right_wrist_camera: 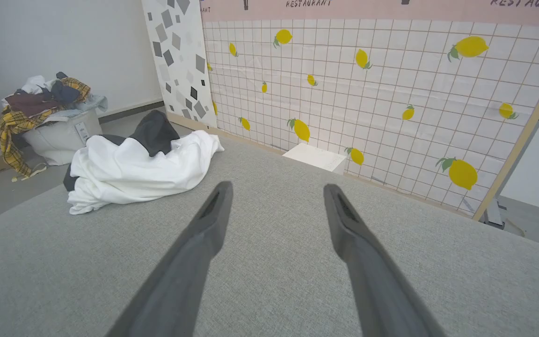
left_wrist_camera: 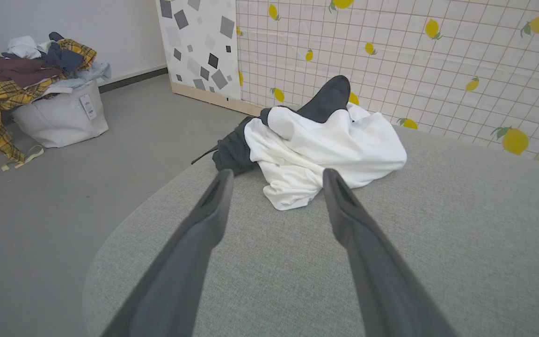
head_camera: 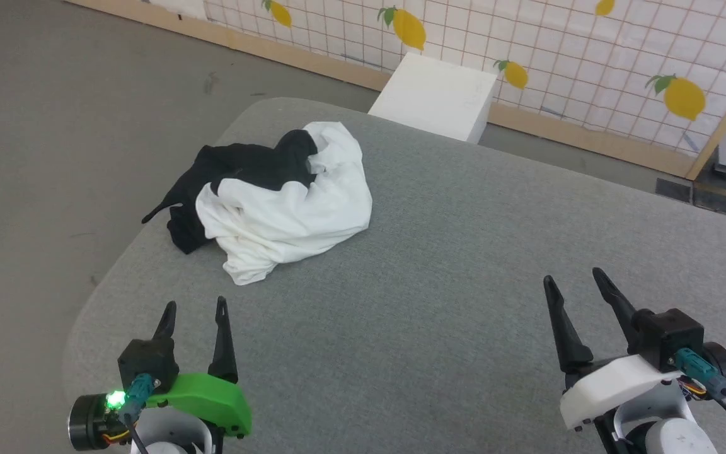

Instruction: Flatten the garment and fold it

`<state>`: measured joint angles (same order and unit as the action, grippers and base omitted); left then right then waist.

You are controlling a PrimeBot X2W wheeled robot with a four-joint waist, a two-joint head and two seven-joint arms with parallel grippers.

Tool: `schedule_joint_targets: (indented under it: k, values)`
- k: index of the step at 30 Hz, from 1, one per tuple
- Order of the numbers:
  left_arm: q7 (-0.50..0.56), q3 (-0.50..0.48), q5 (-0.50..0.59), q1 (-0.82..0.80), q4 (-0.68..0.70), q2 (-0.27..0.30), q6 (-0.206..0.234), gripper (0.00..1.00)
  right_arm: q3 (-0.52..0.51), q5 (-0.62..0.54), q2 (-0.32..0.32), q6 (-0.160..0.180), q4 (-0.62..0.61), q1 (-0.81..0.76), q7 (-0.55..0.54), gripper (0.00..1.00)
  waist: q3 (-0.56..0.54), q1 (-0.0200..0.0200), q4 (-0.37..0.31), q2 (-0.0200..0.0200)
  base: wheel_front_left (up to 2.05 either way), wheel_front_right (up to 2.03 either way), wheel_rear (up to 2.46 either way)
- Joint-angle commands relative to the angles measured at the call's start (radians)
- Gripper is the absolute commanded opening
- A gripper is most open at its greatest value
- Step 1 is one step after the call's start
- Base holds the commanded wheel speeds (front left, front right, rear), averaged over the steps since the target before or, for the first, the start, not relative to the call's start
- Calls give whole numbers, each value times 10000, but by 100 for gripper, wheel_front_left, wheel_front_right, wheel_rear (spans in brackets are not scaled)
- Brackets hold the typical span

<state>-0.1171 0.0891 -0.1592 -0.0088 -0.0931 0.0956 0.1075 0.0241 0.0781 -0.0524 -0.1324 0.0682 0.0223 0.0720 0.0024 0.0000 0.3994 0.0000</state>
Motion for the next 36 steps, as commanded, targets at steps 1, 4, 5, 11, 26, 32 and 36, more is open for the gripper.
schedule_joint_targets:
  k: [1, 4, 5, 11, 26, 32, 36]
  values:
    - [-95, 56, -95, -220, -78, 85, 118, 100, 13, 80, 13, 11, 44, 218, 100, 100, 34, 0, 130, 0, 0, 0, 0]
    - [-154, 101, -161, -237, -131, 99, 176, 100, 17, 109, 14, 11, 64, 233, 126, 100, 43, 0, 269, 0, 0, 0, 0]
    - [-174, 121, -185, -244, -149, 104, 200, 100, 14, 123, 14, 11, 71, 238, 136, 100, 46, 0, 324, 0, 0, 0, 0]
    - [-268, 206, -340, -303, -266, 172, 291, 100, 11, 197, 15, 12, 121, 270, 181, 100, 33, 0, 620, 0, 0, 0, 0]
    - [-425, 420, -722, -415, -434, 434, 530, 100, 98, 391, 18, 14, 283, 350, 322, 100, 7, 0, 1198, 0, 0, 0, 0]
    - [-186, 387, -1204, -1063, -446, 709, 225, 100, 258, 288, 19, 15, 93, 651, 187, 100, 628, 0, 929, 0, 0, 0, 0]
    - [100, 26, -1713, -2164, -421, 1020, 77, 100, 374, 41, 20, 15, -239, 1080, 6, 100, 1595, 0, 370, 0, 0, 0, 0]
